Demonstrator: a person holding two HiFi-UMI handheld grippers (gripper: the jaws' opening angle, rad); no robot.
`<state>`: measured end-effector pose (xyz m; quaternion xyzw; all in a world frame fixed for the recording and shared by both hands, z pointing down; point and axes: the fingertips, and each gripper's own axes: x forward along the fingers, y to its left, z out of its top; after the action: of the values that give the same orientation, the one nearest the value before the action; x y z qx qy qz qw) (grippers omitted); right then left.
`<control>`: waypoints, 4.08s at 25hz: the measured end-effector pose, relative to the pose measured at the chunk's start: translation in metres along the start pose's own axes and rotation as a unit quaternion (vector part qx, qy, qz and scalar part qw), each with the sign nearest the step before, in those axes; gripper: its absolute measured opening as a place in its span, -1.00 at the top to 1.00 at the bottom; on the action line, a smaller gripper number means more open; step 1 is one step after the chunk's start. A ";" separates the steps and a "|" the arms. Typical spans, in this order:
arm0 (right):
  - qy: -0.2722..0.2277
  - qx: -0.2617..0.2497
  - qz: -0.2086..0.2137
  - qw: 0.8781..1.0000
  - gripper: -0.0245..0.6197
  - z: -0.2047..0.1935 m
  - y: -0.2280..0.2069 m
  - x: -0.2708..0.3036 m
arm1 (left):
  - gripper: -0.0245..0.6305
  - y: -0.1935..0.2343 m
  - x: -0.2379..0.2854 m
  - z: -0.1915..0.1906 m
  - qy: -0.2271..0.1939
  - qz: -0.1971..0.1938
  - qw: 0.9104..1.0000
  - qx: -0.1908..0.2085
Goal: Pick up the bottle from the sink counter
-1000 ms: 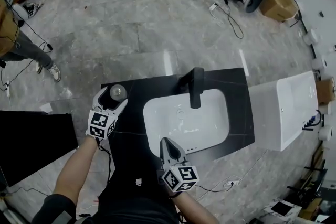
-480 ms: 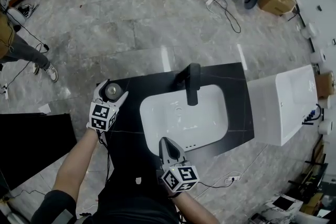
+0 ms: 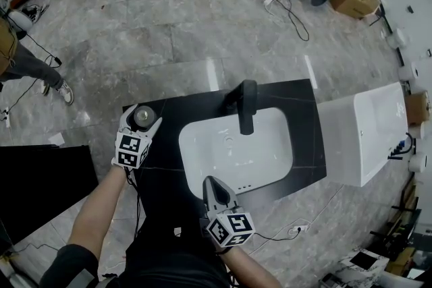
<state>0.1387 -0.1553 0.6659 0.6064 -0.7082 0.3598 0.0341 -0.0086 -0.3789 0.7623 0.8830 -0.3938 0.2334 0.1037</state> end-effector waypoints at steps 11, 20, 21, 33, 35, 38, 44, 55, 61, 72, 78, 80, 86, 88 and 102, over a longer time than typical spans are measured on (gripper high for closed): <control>-0.002 -0.006 0.006 1.000 0.90 0.000 0.007 -0.004 | -0.11 -0.014 -0.021 -0.008 0.018 -0.009 1.000 -0.008; -0.008 -0.017 0.024 1.000 0.90 0.012 0.024 -0.012 | -0.11 -0.062 -0.075 -0.005 0.040 -0.053 0.998 -0.013; -0.011 -0.019 0.025 0.999 0.90 0.014 0.025 -0.014 | -0.11 -0.068 -0.083 -0.001 0.037 -0.058 0.998 -0.016; -0.025 -0.034 0.033 0.999 0.90 0.015 0.037 -0.042 | -0.11 -0.132 -0.178 0.046 -0.007 -0.097 0.994 -0.040; -0.029 -0.034 0.037 0.998 0.90 0.016 0.041 -0.045 | -0.11 -0.142 -0.192 0.053 -0.009 -0.100 0.994 -0.037; -0.038 -0.042 0.044 0.997 0.90 0.022 0.049 -0.051 | -0.11 -0.154 -0.211 0.061 -0.012 -0.108 0.994 -0.027; -0.057 -0.056 0.058 0.995 0.90 0.038 0.064 -0.066 | -0.11 -0.169 -0.249 0.083 -0.021 -0.117 0.993 -0.018; -0.104 -0.075 0.078 0.989 0.90 0.069 0.089 -0.086 | -0.11 -0.192 -0.294 0.127 -0.071 -0.136 0.988 0.002; -0.121 -0.076 0.076 0.987 0.90 0.078 0.093 -0.100 | -0.11 -0.198 -0.310 0.133 -0.077 -0.132 0.988 0.010; -0.154 -0.134 0.087 0.975 0.90 0.090 0.116 -0.111 | -0.11 -0.193 -0.314 0.123 -0.082 -0.115 0.990 0.004; -0.154 -0.141 0.088 0.974 0.90 0.089 0.119 -0.108 | -0.11 -0.183 -0.313 0.126 -0.089 -0.107 0.990 0.001; -0.158 -0.145 0.088 0.973 0.90 0.092 0.121 -0.108 | -0.11 -0.181 -0.312 0.129 -0.090 -0.106 0.990 0.002; -0.171 -0.152 0.080 0.970 0.90 0.101 0.122 -0.111 | -0.11 -0.180 -0.310 0.135 -0.093 -0.111 0.990 0.005; -0.172 -0.151 0.077 0.970 0.90 0.102 0.119 -0.110 | -0.11 -0.181 -0.306 0.135 -0.092 -0.113 0.989 0.004; -0.172 -0.149 0.081 0.970 0.90 0.108 0.115 -0.103 | -0.11 -0.180 -0.292 0.137 -0.076 -0.122 0.990 0.011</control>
<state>0.1060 -0.1285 0.4826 0.5881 -0.7957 0.1420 -0.0278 0.0017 -0.1200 0.4991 0.9406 -0.2875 0.1558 0.0911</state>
